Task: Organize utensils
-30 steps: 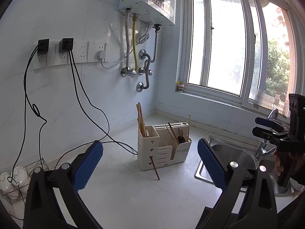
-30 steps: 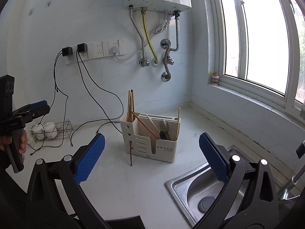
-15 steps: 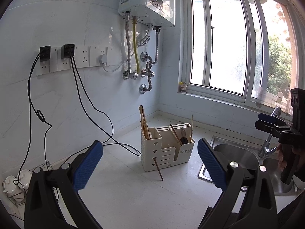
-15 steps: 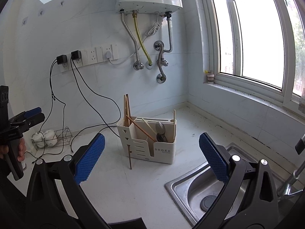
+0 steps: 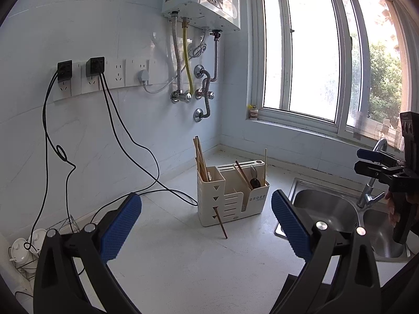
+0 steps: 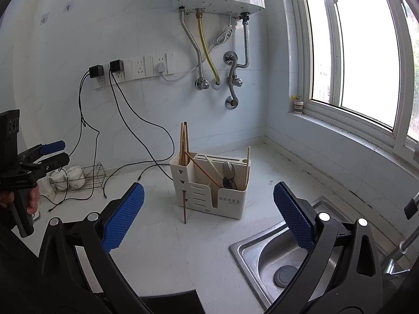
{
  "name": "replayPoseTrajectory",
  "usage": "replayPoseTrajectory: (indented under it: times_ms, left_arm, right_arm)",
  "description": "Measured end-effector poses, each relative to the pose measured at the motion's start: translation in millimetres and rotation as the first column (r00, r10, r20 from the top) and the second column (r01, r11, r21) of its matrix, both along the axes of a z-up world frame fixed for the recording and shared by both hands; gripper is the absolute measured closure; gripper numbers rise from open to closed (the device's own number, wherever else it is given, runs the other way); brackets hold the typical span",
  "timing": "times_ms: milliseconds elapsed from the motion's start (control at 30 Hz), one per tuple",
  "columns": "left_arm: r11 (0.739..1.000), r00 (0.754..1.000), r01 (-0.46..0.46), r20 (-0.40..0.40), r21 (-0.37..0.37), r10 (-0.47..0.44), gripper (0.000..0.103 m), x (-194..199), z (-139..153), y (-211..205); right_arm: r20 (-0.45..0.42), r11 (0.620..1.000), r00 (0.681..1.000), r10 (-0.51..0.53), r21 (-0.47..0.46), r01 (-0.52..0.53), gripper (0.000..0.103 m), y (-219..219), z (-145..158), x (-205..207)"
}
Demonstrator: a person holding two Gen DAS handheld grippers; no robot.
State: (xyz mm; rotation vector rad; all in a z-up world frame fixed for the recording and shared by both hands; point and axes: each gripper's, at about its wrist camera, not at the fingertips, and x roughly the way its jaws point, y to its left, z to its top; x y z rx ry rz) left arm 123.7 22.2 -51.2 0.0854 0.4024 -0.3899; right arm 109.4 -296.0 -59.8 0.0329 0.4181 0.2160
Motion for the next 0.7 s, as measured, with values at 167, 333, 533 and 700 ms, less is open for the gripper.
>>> replayPoseTrajectory:
  times_ms: [167,333,533,700]
  left_arm:
    - [0.999,1.0,-0.028,-0.003,-0.022,0.028,0.005,-0.6,1.4,5.2]
    - [1.0,1.0,-0.014,0.002,-0.009,0.014,0.005,-2.3,2.0,4.2]
    - [1.0,1.0,-0.001,-0.002,-0.001,0.001,0.005,-2.9,1.5,1.6]
    - [1.0,1.0,0.01,-0.003,0.008,-0.01,0.005,-3.2,1.0,0.2]
  right_arm:
    - [-0.009,1.0,1.0,-0.004,0.006,0.004,0.008,-1.3,-2.0,-2.8]
    - [-0.013,1.0,1.0,-0.006,0.007,0.006,0.008,-0.2,-3.3,-2.4]
    - [-0.011,1.0,1.0,-0.008,0.007,0.008,0.008,-0.3,-4.1,-3.6]
    - [-0.013,1.0,1.0,-0.011,0.005,0.011,0.008,0.5,-4.0,-2.4]
